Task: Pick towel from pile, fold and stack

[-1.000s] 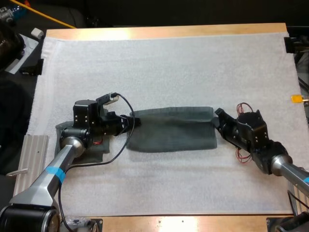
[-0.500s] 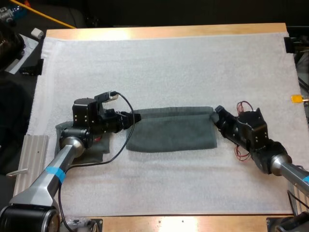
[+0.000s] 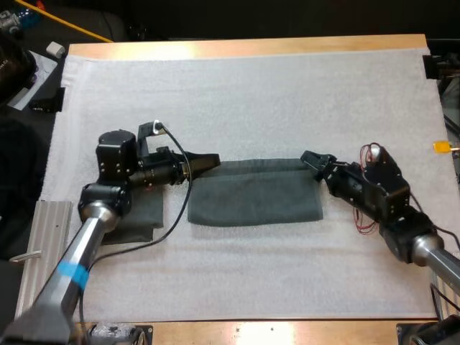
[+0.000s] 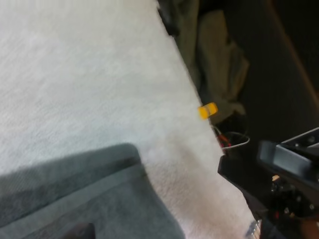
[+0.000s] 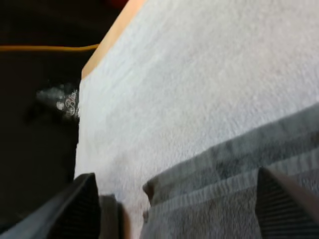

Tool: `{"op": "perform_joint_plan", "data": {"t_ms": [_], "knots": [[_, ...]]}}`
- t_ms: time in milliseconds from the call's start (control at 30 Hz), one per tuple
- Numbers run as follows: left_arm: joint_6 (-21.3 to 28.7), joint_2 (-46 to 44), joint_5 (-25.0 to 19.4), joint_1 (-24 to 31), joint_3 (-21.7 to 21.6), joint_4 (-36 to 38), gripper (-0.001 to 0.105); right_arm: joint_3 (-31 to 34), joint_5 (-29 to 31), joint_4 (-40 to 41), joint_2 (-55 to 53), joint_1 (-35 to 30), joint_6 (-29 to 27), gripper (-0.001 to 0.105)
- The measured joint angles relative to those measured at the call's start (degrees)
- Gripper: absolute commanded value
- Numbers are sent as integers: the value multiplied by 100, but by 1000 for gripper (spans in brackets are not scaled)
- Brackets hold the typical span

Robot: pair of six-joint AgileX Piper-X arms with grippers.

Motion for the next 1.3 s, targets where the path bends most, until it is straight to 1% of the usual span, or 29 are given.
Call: {"op": "perform_joint_plan", "data": {"t_ms": [100, 200, 267, 300, 367, 400, 467, 500, 567, 600, 633, 733, 900, 1067, 1167, 1300], "knots": [[73, -477, -152, 0, -14, 308, 63, -108, -2, 518, -390, 0, -460, 64], [277, -946, -425, 0, -14, 802, 63, -255, 2, 1069, -764, 0, -922, 64], [499, -1276, -727, 0, -14, 1237, 63, -401, 26, 1519, -992, 0, -1286, 64], [575, -1391, -812, 0, -14, 1376, 63, -444, 33, 1639, -1049, 0, -1377, 64], [834, -1762, -1188, 0, -14, 1809, 63, -645, 62, 2099, -1260, 0, -1751, 64], [912, -1866, -1298, 0, -14, 1956, 63, -703, 83, 2193, -1292, 0, -1825, 64], [1143, -2227, -1617, 0, -30, 2384, 63, -946, 168, 2682, -1477, 0, -2200, 64], [1193, -2330, -1703, 0, -29, 2520, 63, -1013, 181, 2813, -1516, 0, -2289, 64], [1351, -2705, -1974, 0, -29, 3063, 63, -1238, 273, 3327, -1658, 0, -2552, 64], [1360, -2726, -1985, 0, -29, 3099, 63, -1248, 280, 3360, -1667, 0, -2562, 64], [1420, -3058, -2134, 0, -39, 3556, 63, -1361, 373, 3799, -1790, 0, -2719, 64], [1420, -3122, -2131, 0, -39, 3644, 63, -1424, 380, 4030, -1815, 0, -2789, 65], [1420, -3691, -2224, 0, -27, 4218, 63, -1757, 457, 4883, -1991, 0, -3017, 65], [1468, -4060, -2297, 0, -27, 4758, 63, -1970, 796, 5720, -2028, 0, -3259, 65], [1499, -4189, -2318, 0, -27, 5004, 63, -1973, 962, 5931, -1993, -6, -3364, 65], [1520, -4207, -2333, 0, -27, 5134, 63, -1973, 842, 5869, -1664, -329, -3486, 65]]}}
